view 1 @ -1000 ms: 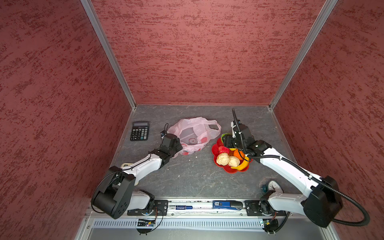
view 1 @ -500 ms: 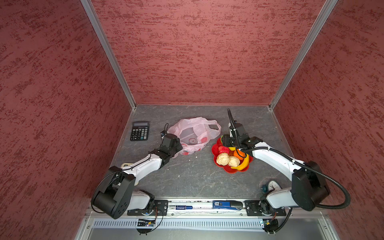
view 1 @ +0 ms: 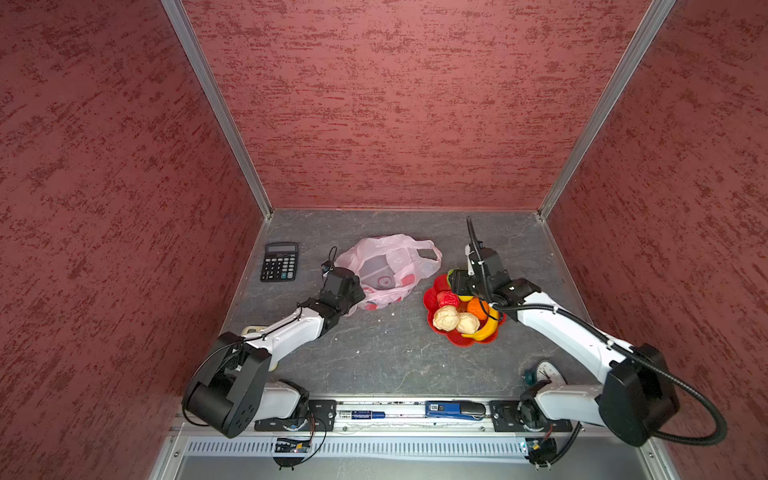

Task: Take the fake fruits out of the plastic bag
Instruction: 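Lower the green bumpy fruit onto the red plate and open the right gripper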

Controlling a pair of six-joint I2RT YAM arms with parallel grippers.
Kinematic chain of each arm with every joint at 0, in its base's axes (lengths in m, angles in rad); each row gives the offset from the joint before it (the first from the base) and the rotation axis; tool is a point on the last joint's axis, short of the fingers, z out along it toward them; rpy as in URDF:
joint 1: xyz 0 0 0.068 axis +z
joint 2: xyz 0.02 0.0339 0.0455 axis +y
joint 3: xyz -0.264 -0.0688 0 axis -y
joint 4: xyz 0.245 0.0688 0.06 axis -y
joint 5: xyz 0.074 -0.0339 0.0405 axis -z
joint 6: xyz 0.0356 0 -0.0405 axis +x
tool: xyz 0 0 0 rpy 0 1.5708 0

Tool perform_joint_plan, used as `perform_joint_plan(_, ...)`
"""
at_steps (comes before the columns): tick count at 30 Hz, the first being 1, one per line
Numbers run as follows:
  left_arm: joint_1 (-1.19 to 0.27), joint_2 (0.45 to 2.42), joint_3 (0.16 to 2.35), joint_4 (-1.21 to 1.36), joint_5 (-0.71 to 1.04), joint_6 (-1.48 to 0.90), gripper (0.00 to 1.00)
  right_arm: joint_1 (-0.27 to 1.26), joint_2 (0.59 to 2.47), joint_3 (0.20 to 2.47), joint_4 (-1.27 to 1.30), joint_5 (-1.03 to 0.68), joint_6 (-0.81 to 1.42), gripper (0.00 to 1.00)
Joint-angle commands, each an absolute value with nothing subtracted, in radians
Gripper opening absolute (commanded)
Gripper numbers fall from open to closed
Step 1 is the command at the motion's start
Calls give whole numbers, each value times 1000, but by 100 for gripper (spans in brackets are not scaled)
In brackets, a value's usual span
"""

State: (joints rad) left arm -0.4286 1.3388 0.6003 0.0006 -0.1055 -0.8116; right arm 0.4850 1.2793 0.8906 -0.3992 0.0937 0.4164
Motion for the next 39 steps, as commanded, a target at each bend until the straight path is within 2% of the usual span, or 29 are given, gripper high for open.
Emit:
perform_joint_plan(1,-433,1331,605,0,-97,-800,1,477,1240,850,-456,93,443,33)
perform_joint_plan(28,-433,1330,606,-4,-101,-798,1,477,1236,725,-425,106,489,37)
perform_joint_plan(39,-436,1332,604,0,-97,-800,1,476,1236,715,-417,114,495,49)
